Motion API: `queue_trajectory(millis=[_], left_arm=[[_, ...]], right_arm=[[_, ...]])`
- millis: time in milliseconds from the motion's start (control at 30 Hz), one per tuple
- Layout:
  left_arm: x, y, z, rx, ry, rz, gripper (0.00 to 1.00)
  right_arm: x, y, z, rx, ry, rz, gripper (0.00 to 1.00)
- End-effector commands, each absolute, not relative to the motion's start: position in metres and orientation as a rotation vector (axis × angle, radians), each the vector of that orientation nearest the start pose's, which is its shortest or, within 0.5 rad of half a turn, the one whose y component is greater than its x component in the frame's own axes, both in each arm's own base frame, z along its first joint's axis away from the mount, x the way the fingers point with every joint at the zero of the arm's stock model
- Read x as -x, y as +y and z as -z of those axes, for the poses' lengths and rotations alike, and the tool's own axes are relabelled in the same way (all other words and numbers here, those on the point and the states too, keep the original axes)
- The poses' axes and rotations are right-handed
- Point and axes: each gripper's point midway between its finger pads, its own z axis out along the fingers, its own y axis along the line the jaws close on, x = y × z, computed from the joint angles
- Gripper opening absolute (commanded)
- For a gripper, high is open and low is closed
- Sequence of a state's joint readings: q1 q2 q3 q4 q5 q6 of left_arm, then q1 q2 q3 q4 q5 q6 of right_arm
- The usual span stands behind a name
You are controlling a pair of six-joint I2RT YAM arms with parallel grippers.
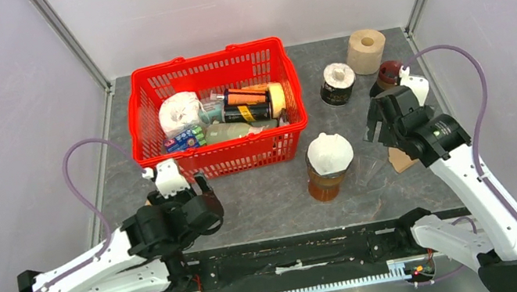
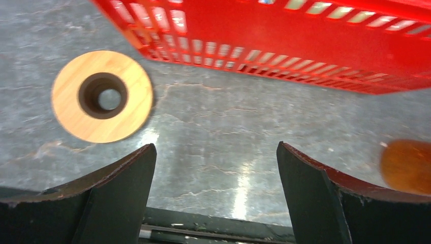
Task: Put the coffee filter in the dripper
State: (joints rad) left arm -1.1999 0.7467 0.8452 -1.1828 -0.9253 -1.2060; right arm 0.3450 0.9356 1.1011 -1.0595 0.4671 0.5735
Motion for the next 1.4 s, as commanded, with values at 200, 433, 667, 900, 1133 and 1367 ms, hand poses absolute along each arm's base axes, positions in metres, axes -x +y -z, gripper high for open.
queue_trajectory(millis=[200, 433, 667, 900, 1133, 1367], left_arm=[[-0.193, -0.036, -0.133, 0.703, 1.994, -0.149, 1.00], [-0.216, -0.033, -0.124, 0.692, 1.919, -0.030, 1.00], [-0.224, -0.010, -0.093, 0.758, 1.972, -0.203, 1.00], [-0.232, 0.005, -0.068, 0.871, 2.002, -0.255, 1.00], [-0.241, 0.002, -0.058, 0.862, 2.062, -0.235, 0.94], [-0.241, -0.003, -0.049, 0.830, 2.149, -0.268, 0.84]], right_arm=[[-0.230, 0.034, -0.213, -0.486, 2.217, -0.049, 0.97], [-0.226, 0.041, -0.221, -0.462, 2.176, -0.132, 0.97], [-0.221, 0.041, -0.227, -0.444, 2.137, -0.164, 0.97], [-0.221, 0.043, -0.229, -0.438, 2.123, -0.186, 0.97], [-0.223, 0.046, -0.228, -0.430, 2.123, -0.202, 0.97], [-0.222, 0.043, -0.237, -0.423, 2.094, -0.199, 0.97]])
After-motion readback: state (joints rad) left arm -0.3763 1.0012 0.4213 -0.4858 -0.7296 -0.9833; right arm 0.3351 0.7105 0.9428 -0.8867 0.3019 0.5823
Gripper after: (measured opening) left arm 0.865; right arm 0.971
